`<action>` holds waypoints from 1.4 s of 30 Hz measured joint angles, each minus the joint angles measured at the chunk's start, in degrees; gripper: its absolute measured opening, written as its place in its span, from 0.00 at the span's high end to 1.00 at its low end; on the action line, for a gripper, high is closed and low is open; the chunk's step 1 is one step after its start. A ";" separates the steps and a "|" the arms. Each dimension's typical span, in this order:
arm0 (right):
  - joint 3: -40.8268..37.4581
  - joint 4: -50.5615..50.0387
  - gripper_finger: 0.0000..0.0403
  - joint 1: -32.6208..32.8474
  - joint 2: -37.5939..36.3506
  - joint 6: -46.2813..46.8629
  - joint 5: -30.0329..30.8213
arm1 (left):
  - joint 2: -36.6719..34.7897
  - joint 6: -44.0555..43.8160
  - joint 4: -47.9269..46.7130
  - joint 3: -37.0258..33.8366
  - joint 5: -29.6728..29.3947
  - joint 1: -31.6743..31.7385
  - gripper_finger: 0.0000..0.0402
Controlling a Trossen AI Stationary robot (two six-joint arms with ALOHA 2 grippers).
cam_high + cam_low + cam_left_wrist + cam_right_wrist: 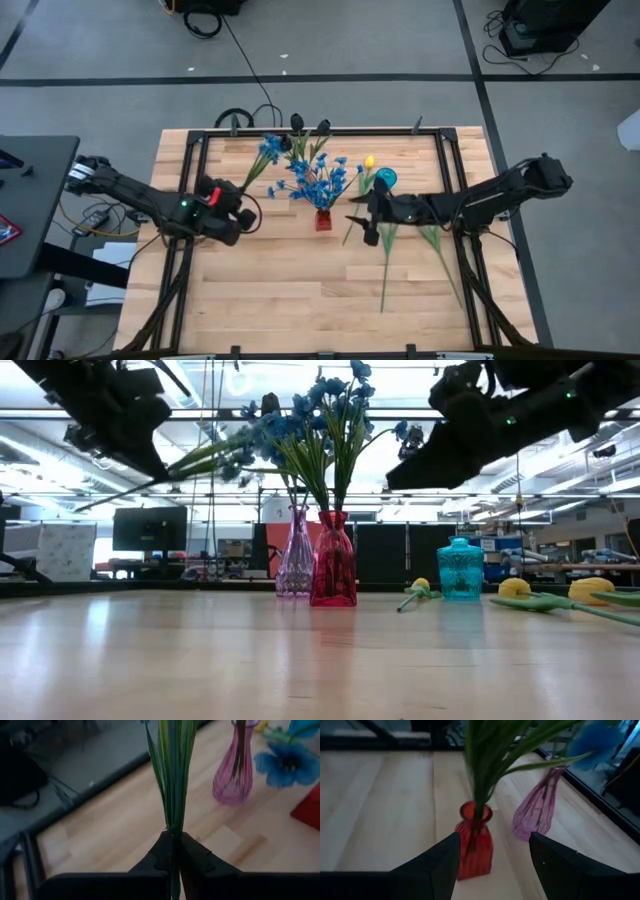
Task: Sort flowers into vase by color
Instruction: Put the blue flowers into the red vase
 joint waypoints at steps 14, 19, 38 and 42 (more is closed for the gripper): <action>0.00 4.40 0.39 -3.31 0.68 8.62 0.46 | -9.01 38.50 18.78 6.72 -7.93 -2.94 0.94; 0.07 5.76 0.39 -3.09 0.56 10.49 1.94 | -8.85 57.82 33.66 6.73 0.39 -2.95 0.94; 0.04 -1.05 0.39 6.79 0.56 29.50 1.82 | -7.87 79.99 55.79 6.74 28.95 -2.54 0.94; 0.00 8.60 0.40 12.57 0.63 23.52 6.58 | -5.71 77.84 62.83 3.39 35.10 -1.33 0.94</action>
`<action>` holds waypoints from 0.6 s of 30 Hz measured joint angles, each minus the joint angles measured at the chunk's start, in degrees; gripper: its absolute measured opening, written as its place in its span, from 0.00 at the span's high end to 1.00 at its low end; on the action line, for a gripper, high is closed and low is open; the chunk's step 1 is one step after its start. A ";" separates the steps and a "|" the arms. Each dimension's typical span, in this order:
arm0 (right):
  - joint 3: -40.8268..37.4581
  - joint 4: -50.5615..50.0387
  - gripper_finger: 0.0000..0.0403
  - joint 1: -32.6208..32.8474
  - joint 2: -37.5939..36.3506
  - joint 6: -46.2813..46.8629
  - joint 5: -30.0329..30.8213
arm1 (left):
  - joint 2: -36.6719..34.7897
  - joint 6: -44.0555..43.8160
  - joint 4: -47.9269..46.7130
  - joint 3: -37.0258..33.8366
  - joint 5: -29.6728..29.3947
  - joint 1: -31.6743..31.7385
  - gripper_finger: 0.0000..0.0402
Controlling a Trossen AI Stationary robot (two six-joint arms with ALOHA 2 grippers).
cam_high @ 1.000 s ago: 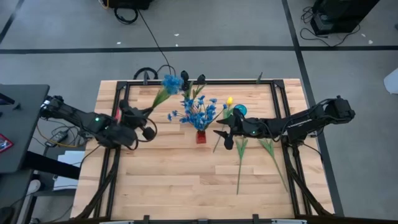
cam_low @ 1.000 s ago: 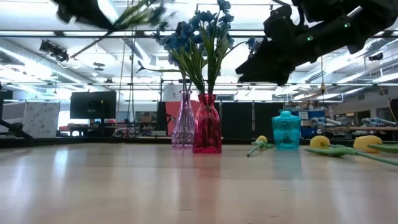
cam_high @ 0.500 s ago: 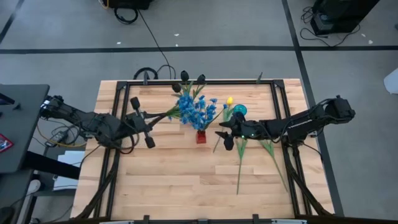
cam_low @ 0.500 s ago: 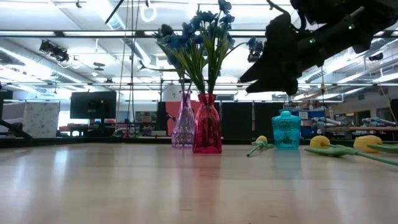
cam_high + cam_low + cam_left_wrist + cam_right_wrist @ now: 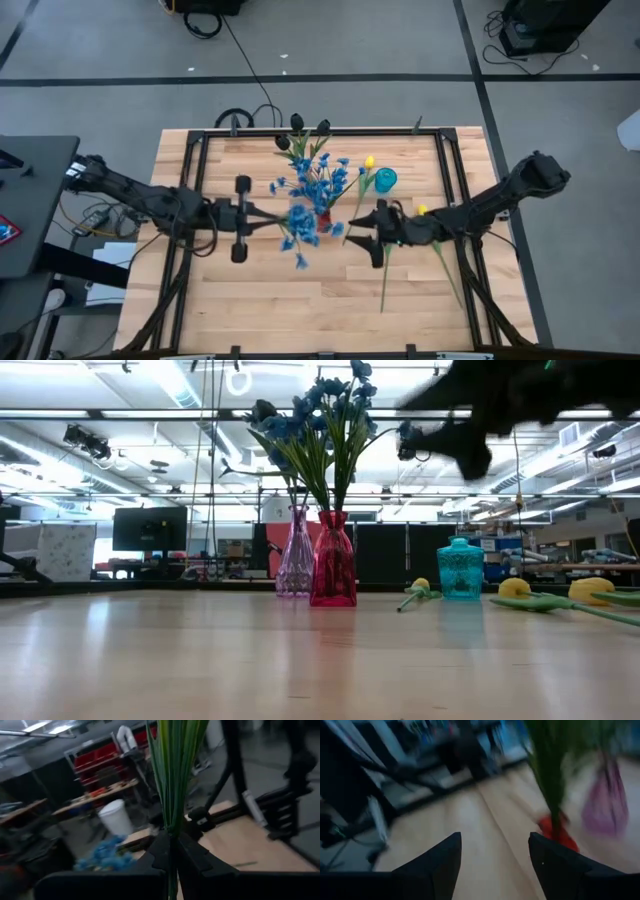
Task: Sort flowers into vase by color
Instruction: Put the blue flowers into the red vase
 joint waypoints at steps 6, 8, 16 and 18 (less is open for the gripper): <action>0.00 13.88 0.42 9.23 0.02 -15.33 16.56 | 3.39 -5.70 10.95 -6.40 4.62 2.21 0.94; 0.00 16.12 0.42 10.79 0.02 -17.58 19.78 | 4.34 -7.99 14.31 -7.92 4.62 2.24 0.94; 3.18 20.42 0.42 10.57 5.43 -19.34 17.80 | 14.69 -16.38 30.76 -10.83 6.64 2.16 0.94; 5.77 20.75 0.42 10.35 8.77 -21.15 17.68 | 17.71 -17.06 33.84 -10.84 6.64 2.13 0.94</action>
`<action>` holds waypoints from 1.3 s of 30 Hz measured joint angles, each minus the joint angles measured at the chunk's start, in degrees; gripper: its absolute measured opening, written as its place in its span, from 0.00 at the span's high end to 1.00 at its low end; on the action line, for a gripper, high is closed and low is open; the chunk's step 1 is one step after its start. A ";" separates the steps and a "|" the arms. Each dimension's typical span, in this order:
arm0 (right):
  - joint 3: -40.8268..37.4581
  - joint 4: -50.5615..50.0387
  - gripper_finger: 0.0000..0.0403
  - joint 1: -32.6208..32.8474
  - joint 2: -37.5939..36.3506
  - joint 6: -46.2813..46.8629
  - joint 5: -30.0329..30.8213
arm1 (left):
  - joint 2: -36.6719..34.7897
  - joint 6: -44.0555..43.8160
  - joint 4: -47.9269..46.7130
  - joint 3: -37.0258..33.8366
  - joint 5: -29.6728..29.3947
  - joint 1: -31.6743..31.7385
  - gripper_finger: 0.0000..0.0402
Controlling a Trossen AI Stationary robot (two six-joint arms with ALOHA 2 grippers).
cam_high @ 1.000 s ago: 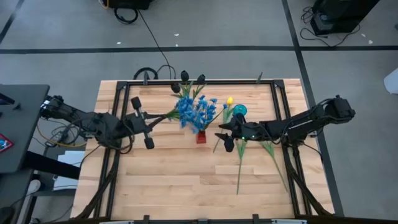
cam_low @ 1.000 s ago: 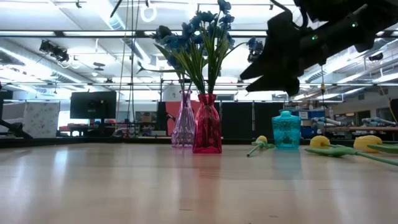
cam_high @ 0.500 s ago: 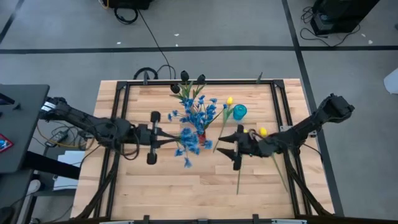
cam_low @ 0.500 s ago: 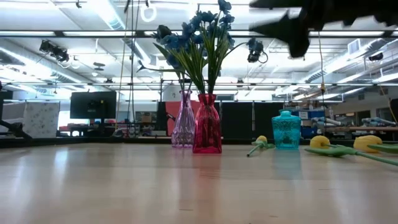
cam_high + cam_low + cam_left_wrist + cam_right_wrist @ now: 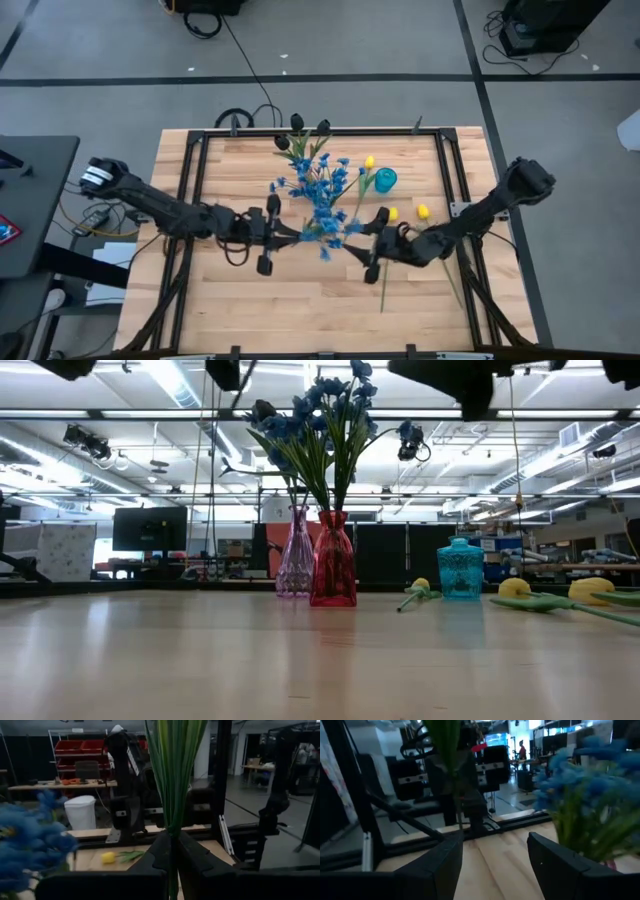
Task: Sort flowers into vase by color
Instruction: Put the blue flowers into the red vase
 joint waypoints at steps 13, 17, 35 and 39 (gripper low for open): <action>12.55 9.09 0.40 -2.69 13.84 -10.46 -0.11 | 9.89 -2.29 10.51 0.04 -0.51 0.02 0.94; 14.72 9.13 0.35 -3.98 15.50 -10.82 -4.50 | 10.74 -1.68 10.11 0.02 -0.53 0.02 0.94; 15.87 10.37 0.46 -10.14 15.71 -5.84 -19.72 | 10.74 -0.14 6.73 0.02 2.60 0.02 0.94; 15.87 10.41 0.53 -10.71 15.71 -5.84 -20.55 | 10.74 0.85 6.70 0.02 2.62 0.04 0.94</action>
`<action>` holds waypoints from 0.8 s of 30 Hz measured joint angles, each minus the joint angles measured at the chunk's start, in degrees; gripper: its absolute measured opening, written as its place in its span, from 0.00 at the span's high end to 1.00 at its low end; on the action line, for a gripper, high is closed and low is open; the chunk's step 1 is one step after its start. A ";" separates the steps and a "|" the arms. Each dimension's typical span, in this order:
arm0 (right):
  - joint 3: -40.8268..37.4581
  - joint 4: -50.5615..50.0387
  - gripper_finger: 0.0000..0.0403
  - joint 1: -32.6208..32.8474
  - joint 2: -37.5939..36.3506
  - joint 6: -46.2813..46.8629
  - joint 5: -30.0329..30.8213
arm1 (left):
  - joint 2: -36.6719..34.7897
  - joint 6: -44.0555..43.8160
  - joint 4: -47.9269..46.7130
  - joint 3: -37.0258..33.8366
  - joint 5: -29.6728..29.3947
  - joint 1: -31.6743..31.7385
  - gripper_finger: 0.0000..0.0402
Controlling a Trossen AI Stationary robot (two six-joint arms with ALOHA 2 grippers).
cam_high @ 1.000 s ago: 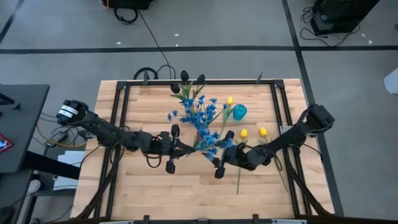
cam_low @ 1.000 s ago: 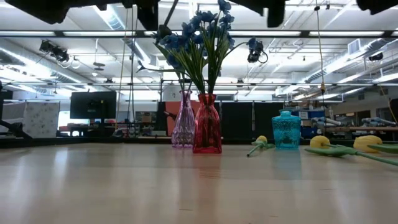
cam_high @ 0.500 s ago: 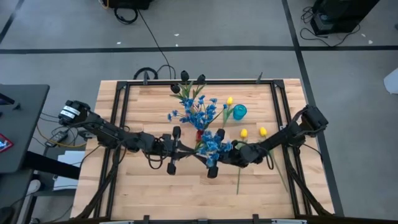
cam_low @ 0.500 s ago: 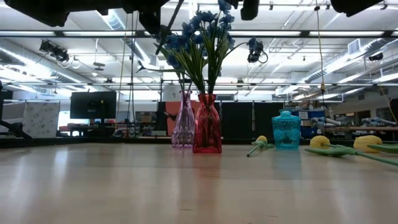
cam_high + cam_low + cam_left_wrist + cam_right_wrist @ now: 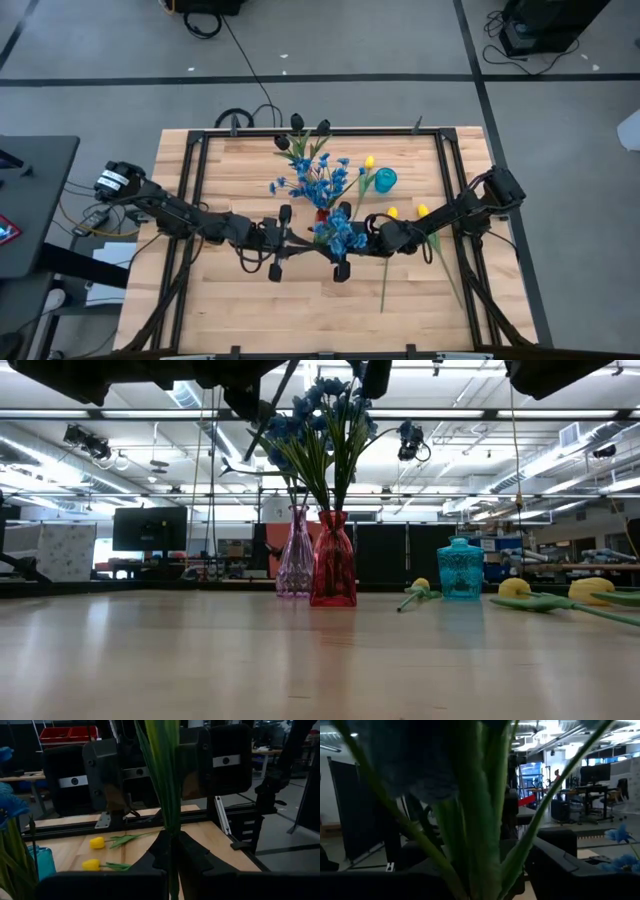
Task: Sort flowers into vase by color
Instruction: Put the blue flowers into the red vase
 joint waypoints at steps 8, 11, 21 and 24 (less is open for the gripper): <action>0.00 -0.21 0.63 -0.02 0.00 -0.31 0.19 | 0.00 0.08 -0.46 0.00 -0.16 0.01 0.94; -0.02 -0.61 0.65 -0.02 0.00 -0.37 0.27 | -0.02 0.10 -0.87 0.00 -0.40 0.00 0.94; -0.02 -1.18 0.72 -0.06 0.00 0.00 1.31 | -0.02 0.22 -1.19 0.00 -0.13 -0.07 0.78; -0.04 -2.39 0.74 0.16 -0.16 0.02 1.49 | -1.01 1.97 -2.99 -0.04 -0.15 -0.07 0.71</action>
